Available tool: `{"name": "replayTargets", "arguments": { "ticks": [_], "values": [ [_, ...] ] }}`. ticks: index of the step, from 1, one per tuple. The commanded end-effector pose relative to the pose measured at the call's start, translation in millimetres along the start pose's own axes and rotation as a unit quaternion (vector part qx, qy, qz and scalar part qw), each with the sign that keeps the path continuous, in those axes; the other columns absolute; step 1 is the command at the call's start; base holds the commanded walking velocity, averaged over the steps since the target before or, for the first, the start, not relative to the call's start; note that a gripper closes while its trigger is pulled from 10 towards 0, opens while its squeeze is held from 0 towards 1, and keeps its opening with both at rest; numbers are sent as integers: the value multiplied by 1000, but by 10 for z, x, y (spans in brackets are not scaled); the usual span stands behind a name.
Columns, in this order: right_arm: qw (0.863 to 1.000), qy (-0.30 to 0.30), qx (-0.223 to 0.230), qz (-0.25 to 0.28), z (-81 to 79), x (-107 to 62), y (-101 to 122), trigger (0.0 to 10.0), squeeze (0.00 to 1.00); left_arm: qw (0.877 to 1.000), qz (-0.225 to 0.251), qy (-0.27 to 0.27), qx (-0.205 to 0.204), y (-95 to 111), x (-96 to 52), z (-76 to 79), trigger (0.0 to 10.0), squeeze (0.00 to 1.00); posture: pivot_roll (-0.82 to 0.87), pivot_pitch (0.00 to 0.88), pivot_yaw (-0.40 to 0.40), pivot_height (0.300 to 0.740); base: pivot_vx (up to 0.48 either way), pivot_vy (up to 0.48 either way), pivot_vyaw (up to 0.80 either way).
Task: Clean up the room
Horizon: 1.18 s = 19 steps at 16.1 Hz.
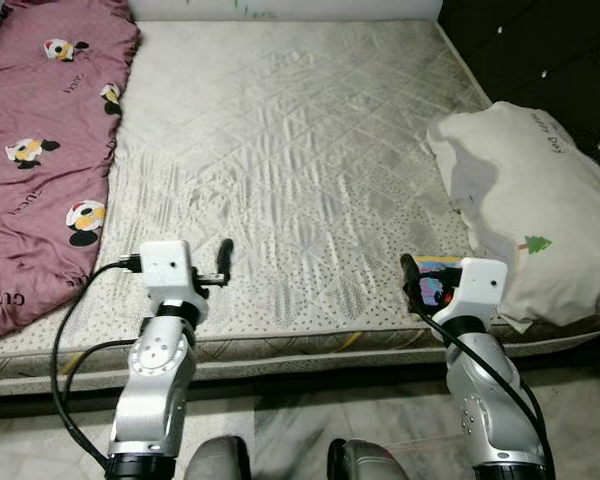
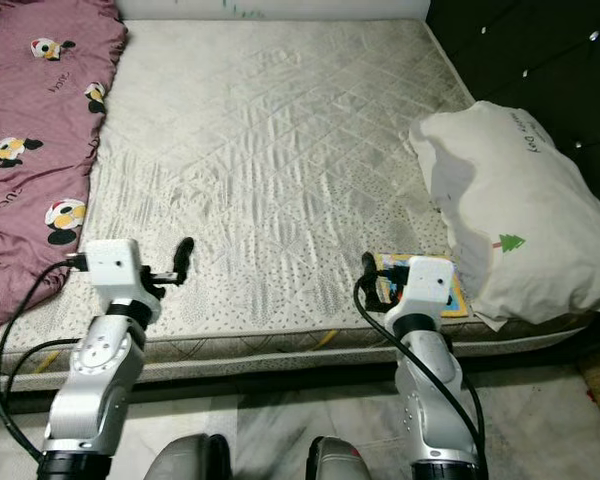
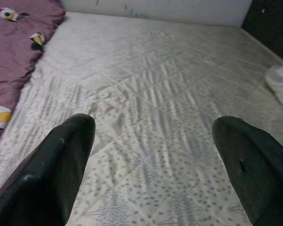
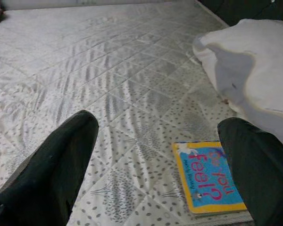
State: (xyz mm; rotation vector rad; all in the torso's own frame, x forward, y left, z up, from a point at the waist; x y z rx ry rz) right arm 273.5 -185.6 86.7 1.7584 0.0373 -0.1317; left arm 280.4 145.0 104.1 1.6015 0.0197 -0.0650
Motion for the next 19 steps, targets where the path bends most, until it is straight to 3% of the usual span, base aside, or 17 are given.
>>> {"name": "replayTargets", "arguments": {
  "ticks": [1, 11, 19],
  "values": [
    [1000, -6, -4, -7, 44, -7, -26, 10000, 0, 1000, -3, 1, -1, -10, 5, -10, 10000, 0, -40, 142, -23, 740, 0, 334, 0],
    [1000, -7, -7, -9, 61, -10, -37, 10000, 0, 1000, -5, -3, -6, -15, 17, 20, 10000, 0, -42, 132, -23, 740, 0, 476, -541],
    [1000, 18, -19, 1, 4, -22, -17, 10000, 0, 1000, 7, 4, 3, 11, 17, 23, 10000, 0, -40, 136, -26, 740, 0, 412, 100]
  ]
}}
Point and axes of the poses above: a point about 5 cm out from each wrist's last joint towards the gripper, its own x axis pointing out of the wrist towards the gripper, its own y axis along the axis of the wrist's last joint, z = x × y, the point moved 1 cm from there along x, pointing out of the wrist towards the gripper, and after that the axes turned 7 degrees about x, right-handed, at the moved point
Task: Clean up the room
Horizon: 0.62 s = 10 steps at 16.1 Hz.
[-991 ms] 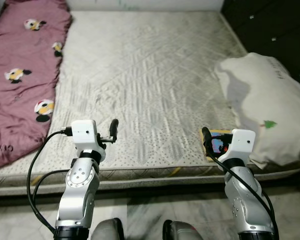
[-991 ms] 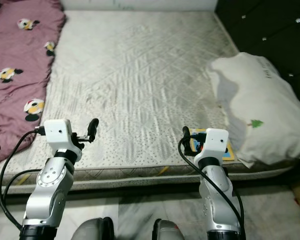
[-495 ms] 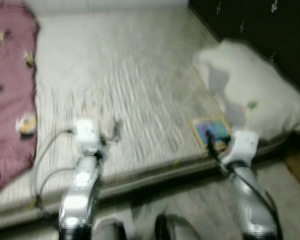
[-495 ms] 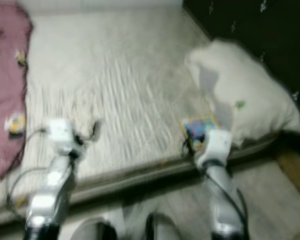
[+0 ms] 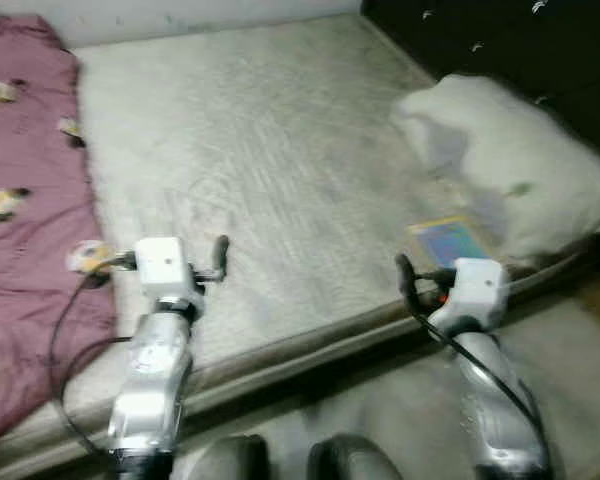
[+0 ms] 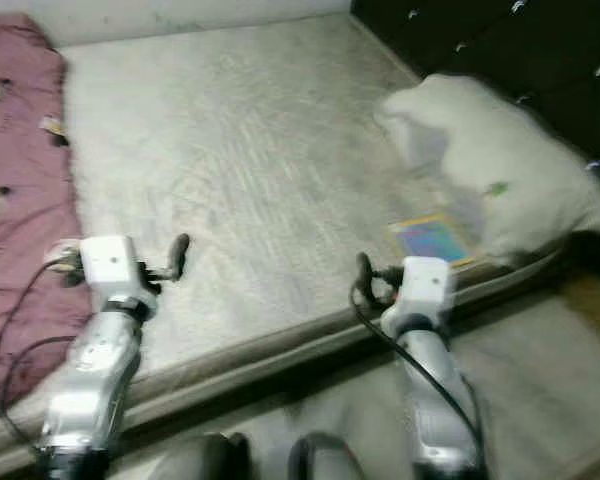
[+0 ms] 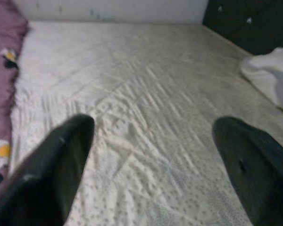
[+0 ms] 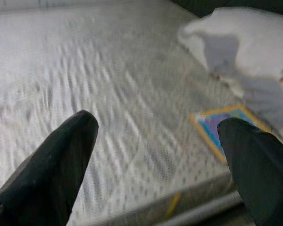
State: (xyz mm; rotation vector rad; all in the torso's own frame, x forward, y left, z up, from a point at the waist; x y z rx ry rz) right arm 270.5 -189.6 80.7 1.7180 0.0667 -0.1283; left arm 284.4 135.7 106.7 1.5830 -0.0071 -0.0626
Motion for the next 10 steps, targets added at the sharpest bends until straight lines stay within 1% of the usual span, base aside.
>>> {"name": "replayTargets", "arguments": {
  "ticks": [1, 2, 7, 10],
  "values": [
    [1000, 10, 4, 8, -49, -2, 31, 10000, 0, 1000, -7, 12, 7, -29, -25, -67, 10000, 0, -40, 136, -26, 740, 0, 0, 800],
    [1000, 10, 5, 8, -49, -3, 30, 10000, 0, 1000, -8, 11, 5, -31, -27, -64, 10000, 0, -39, 142, -30, 740, 0, 0, 800],
    [1000, 15, 3, 2, -52, -11, 3, 10000, 0, 1000, -13, 13, 9, -65, -63, -79, 10000, 0, -33, 144, -37, 740, 0, 469, 786],
    [1000, 18, 2, 3, -72, 5, 11, 10000, 0, 1000, -13, 16, 10, -59, -56, -98, 10000, 0, -33, 144, -33, 740, 0, 472, 0]
  ]
}}
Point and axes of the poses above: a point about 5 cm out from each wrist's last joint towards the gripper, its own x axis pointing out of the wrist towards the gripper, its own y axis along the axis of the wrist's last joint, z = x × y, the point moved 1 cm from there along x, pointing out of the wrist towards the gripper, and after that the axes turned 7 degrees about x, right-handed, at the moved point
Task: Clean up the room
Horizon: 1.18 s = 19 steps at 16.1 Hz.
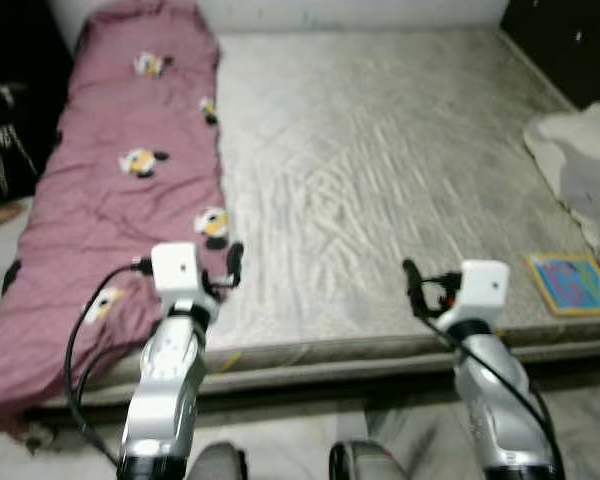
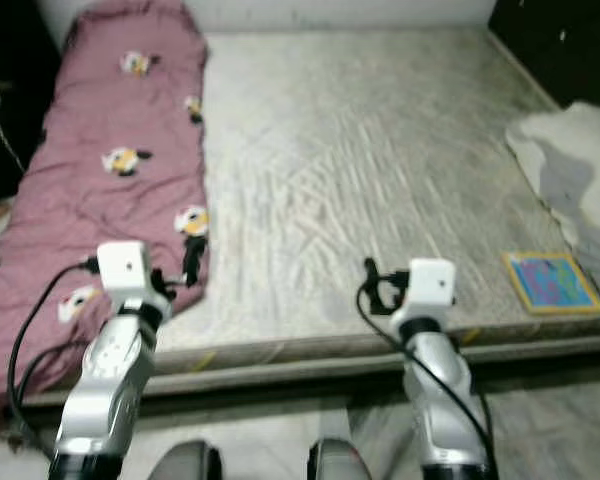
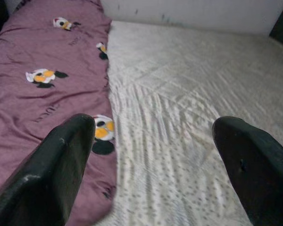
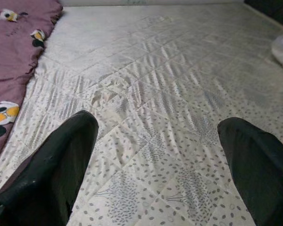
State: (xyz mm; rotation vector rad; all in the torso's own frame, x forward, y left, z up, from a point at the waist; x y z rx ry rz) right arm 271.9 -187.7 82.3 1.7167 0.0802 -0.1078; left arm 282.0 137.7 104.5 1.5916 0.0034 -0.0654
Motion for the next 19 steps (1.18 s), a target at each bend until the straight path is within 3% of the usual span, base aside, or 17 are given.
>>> {"name": "replayTargets", "arguments": {
  "ticks": [1, 19],
  "values": [
    [1000, 9, 3, 2, -57, -2, 0, 10000, 0, 1000, -9, 14, 6, -39, -29, -80, 10000, 0, -33, 144, -33, 740, 0, 472, 0],
    [1000, 9, -4, 8, -73, 57, 39, 10000, 0, 999, -20, 20, 18, -81, -20, -143, 10000, 0, -44, 160, -24, 740, 0, 472, 0]
  ]
}}
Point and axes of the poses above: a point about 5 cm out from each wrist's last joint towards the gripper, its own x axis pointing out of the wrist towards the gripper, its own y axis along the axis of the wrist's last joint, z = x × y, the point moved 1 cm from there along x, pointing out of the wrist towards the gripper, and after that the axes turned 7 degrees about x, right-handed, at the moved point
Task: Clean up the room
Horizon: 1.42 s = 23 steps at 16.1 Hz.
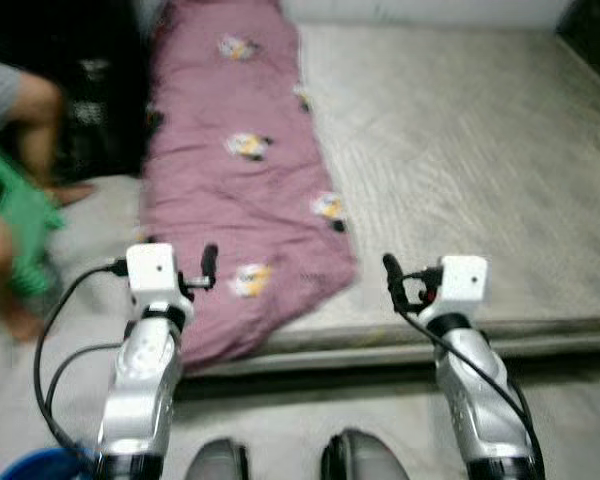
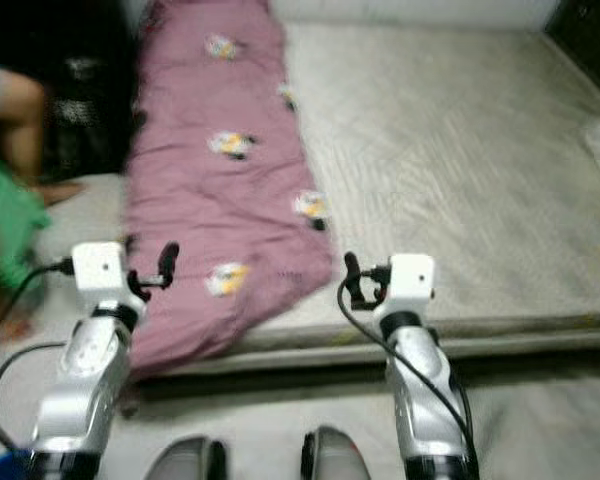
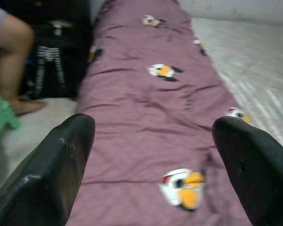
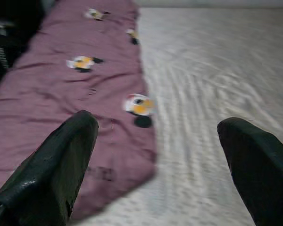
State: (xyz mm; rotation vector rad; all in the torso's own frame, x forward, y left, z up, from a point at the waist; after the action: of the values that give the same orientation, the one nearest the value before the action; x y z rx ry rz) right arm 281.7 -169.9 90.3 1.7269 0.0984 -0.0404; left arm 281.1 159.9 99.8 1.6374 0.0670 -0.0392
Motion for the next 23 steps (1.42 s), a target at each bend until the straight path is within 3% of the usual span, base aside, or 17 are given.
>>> {"name": "replayTargets", "arguments": {
  "ticks": [1, 6, 11, 23],
  "values": [
    [1000, -19, -7, -6, 117, -36, -24, 10000, 0, 1000, -8, -8, -4, -29, -12, 75, 10000, 0, -44, 161, -25, 740, 0, 472, 0],
    [1000, -20, -7, -8, 126, -30, -29, 10000, 0, 1000, 0, -4, 7, -39, -73, 3, 10000, 0, -42, 161, -28, 740, 0, 88, 0],
    [1000, -22, -6, -6, 136, -26, -30, 10000, 0, 1000, 11, -27, -5, -1, -66, 60, 10000, 0, -42, 160, -29, 740, 0, 0, 0],
    [1000, -24, -5, -9, 143, -35, -49, 10000, 0, 999, 15, -40, -9, 6, -80, 100, 10000, 0, -38, 151, -27, 740, 349, 0, 0]
  ]
}}
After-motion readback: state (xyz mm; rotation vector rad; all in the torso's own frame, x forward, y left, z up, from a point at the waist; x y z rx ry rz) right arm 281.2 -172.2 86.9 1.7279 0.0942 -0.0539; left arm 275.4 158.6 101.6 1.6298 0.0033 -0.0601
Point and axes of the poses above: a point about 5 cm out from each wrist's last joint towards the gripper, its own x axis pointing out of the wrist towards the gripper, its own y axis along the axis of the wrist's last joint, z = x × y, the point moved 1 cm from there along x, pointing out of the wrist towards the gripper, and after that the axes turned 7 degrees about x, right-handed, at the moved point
